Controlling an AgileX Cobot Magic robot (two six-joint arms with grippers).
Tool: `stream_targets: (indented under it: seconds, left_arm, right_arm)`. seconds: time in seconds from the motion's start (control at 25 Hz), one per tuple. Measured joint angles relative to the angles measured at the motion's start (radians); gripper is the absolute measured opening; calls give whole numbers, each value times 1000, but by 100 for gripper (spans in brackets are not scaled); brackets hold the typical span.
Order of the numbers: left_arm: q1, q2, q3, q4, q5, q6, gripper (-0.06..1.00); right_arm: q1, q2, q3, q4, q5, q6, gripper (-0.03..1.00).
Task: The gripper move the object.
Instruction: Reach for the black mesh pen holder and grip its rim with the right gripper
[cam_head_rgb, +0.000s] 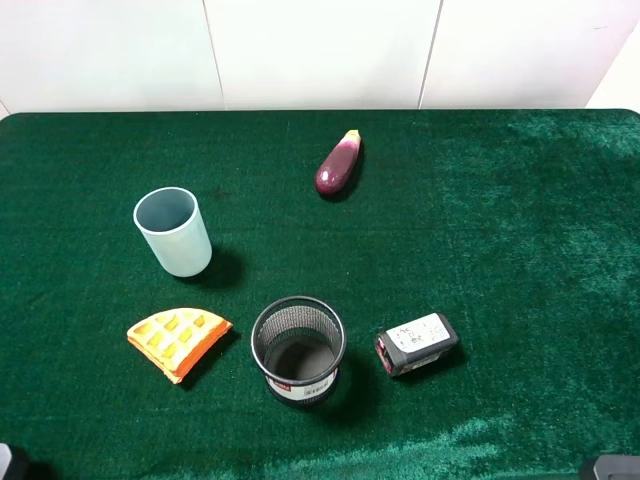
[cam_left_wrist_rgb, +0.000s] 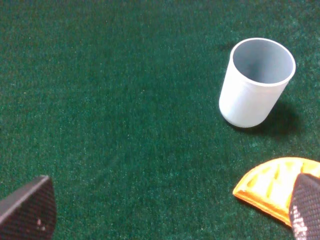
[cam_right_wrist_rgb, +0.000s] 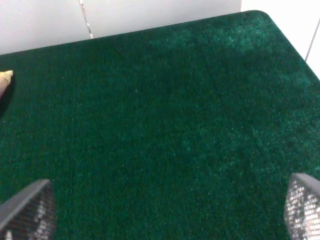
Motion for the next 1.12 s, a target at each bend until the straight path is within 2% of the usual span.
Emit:
stream_targets:
  seconds: [0.36, 0.6, 0.8, 1.12]
  left_arm:
    - [0, 0, 0, 0, 0, 0, 94]
    - [0, 0, 0, 0, 0, 0, 94]
    - [0, 0, 0, 0, 0, 0, 94]
    - [0, 0, 0, 0, 0, 0, 94]
  right_arm:
    - [0, 17, -5, 2, 0, 0, 70]
    - [0, 221, -95, 7, 0, -26, 70]
    - [0, 416, -185, 32, -1, -131, 70]
    - [24, 683, -303, 198, -1, -361, 70]
